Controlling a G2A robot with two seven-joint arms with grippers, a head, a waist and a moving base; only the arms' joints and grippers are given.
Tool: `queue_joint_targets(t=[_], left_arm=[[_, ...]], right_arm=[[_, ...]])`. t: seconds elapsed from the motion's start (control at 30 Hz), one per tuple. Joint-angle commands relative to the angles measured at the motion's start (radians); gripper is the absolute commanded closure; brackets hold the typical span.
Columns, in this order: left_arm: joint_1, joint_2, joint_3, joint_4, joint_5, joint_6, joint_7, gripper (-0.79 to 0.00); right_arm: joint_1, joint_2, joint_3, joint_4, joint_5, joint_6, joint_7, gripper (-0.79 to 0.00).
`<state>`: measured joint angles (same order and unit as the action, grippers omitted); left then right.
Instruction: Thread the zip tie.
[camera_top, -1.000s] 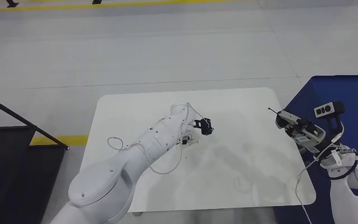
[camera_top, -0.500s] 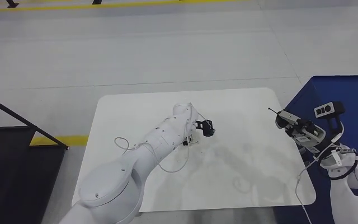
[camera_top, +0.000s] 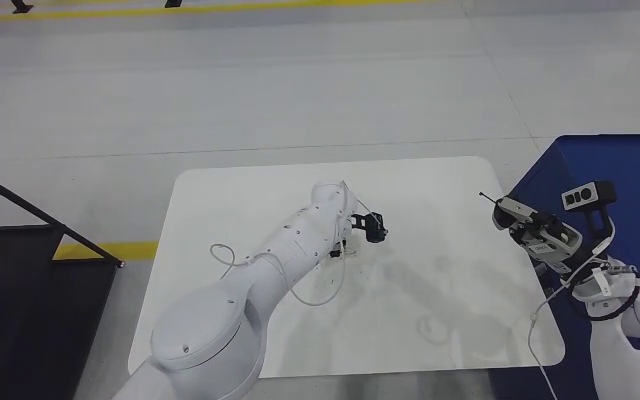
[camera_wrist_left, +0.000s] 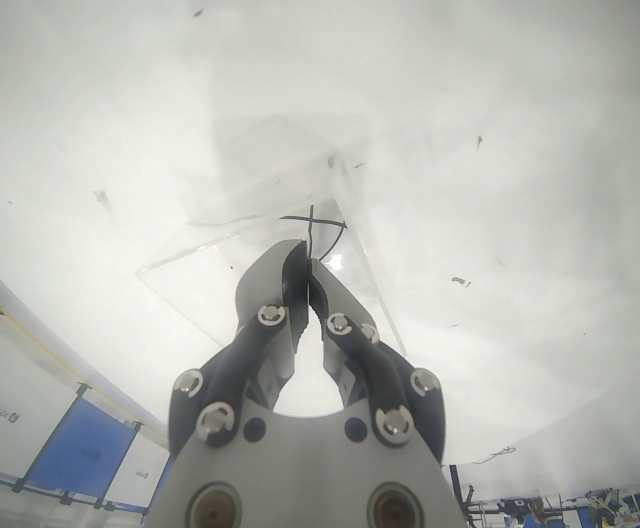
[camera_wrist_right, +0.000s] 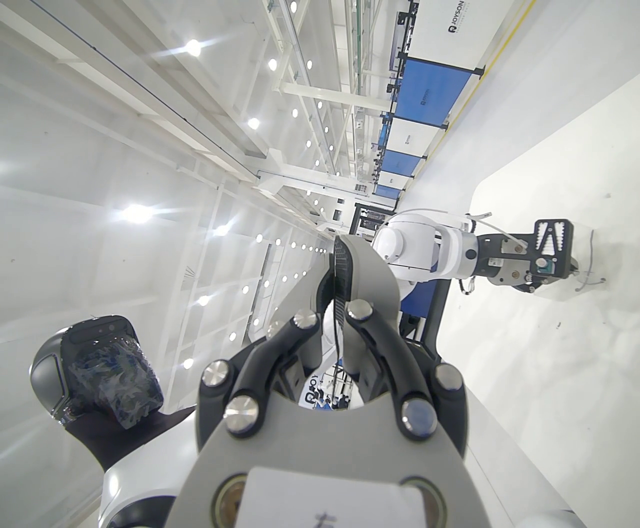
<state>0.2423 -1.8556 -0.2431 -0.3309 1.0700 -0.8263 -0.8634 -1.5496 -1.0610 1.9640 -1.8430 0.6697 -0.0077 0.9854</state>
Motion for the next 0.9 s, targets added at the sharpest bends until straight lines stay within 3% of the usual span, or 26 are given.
queue_joint_targets(t=[0.0, 0.2, 0.33, 0.87], left_arm=[[-0.005, -0.004, -0.002, 0.003, 0.002, -0.003, 0.005, 0.0], [-0.022, -0.009, -0.011, 0.023, 0.008, 0.007, 0.018, 0.0], [-0.019, -0.013, -0.013, 0.037, 0.012, -0.001, 0.02, -0.058], [-0.008, -0.033, -0.015, 0.083, 0.04, -0.018, 0.054, -0.068]], right_arm=[[0.0, 0.0, 0.0, 0.0, 0.0, 0.0, 0.0, 0.0], [0.0, 0.0, 0.0, 0.0, 0.0, 0.0, 0.0, 0.0], [0.0, 0.0, 0.0, 0.0, 0.0, 0.0, 0.0, 0.0], [0.0, 0.0, 0.0, 0.0, 0.0, 0.0, 0.0, 0.0]])
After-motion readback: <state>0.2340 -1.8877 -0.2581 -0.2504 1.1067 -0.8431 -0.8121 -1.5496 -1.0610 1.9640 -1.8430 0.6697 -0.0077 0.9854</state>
